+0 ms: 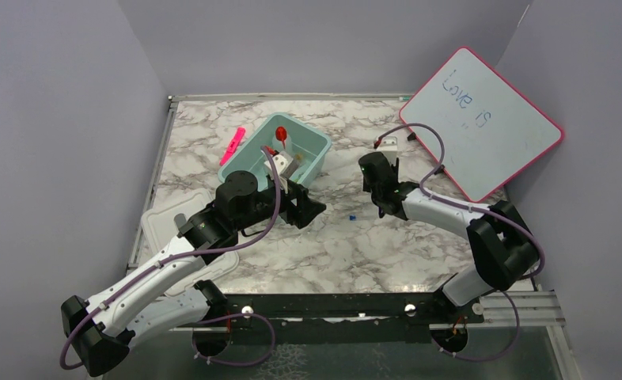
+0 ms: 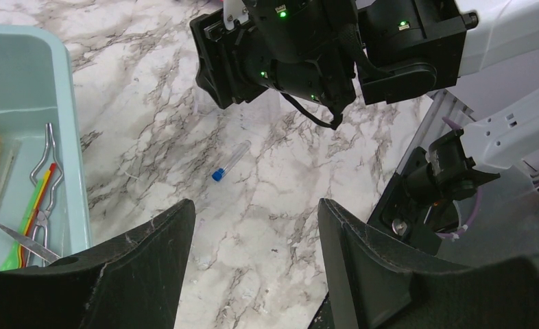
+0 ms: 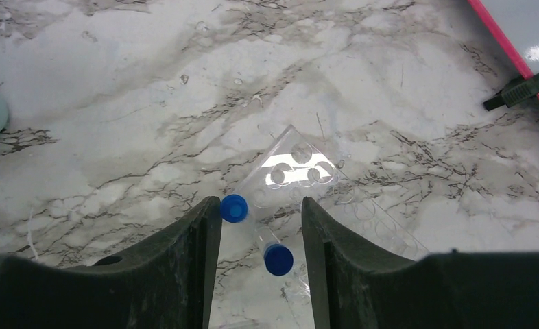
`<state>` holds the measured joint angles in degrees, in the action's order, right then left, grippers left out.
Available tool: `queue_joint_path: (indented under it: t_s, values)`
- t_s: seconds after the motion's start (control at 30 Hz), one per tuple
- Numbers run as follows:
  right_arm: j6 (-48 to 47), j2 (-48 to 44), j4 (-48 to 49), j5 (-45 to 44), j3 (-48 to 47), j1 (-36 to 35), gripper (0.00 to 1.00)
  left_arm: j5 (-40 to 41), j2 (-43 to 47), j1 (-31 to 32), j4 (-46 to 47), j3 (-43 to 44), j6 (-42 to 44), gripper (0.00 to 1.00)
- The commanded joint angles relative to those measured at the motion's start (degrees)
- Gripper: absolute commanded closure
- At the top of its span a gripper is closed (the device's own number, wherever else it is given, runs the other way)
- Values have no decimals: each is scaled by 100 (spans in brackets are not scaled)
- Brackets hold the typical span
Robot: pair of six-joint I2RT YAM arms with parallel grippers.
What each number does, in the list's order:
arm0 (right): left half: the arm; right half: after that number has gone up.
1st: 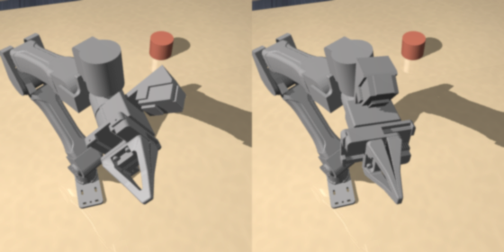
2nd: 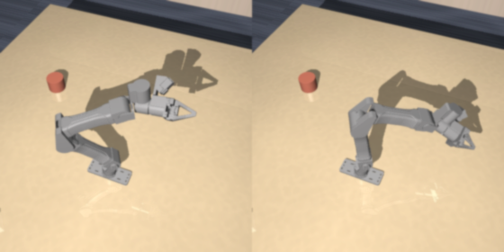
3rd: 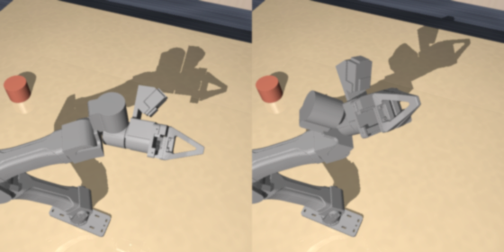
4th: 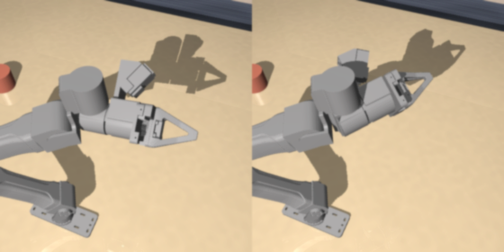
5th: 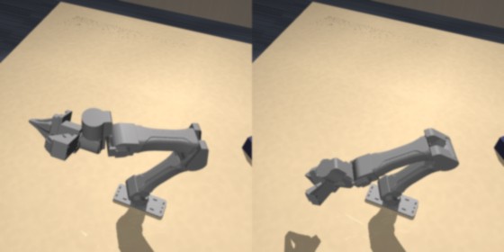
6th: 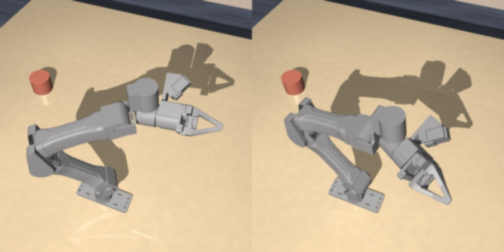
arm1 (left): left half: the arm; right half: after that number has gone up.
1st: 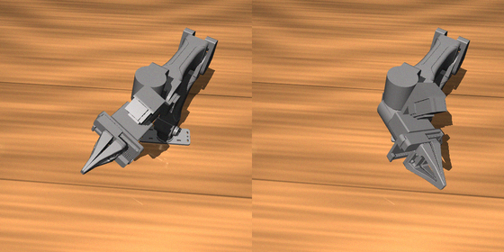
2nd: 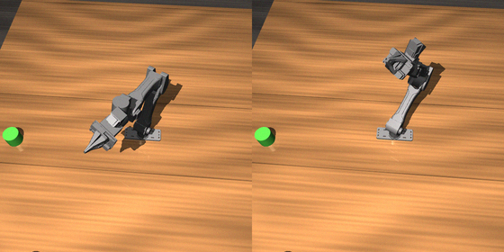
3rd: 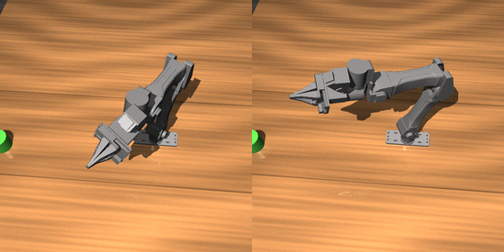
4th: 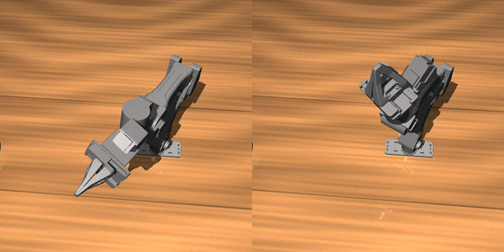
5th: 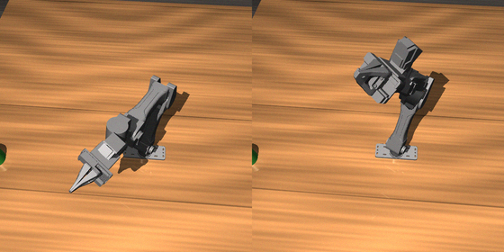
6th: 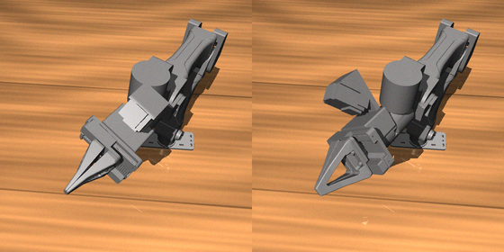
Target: Organize the chemistry lab equipment
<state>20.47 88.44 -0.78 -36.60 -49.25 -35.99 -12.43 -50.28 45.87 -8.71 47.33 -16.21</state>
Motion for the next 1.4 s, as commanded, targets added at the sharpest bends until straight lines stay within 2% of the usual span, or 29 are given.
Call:
queue_joint_path:
  t_s: [0.0,0.17,0.53,0.83,1.07,1.2,1.37]
  values:
    - [211,-90,-290,-434,-96,10,52,-61,11,1,124,11,67,31]
    - [63,-276,-46,-260,101,12,56,-74,-1,1,124,7,73,31]
    - [-381,-526,480,675,226,18,55,-67,-2,1,117,6,66,31]
    - [-43,-165,105,-165,-121,48,54,-66,-6,1,107,16,69,31]
    - [-131,31,162,322,-281,299,54,-67,-3,-1,103,15,83,31]
    - [-130,154,104,620,-376,422,57,-58,-1,1,88,26,100,31]
    - [-118,280,-69,950,-531,538,65,-83,-20,1,80,24,100,31]
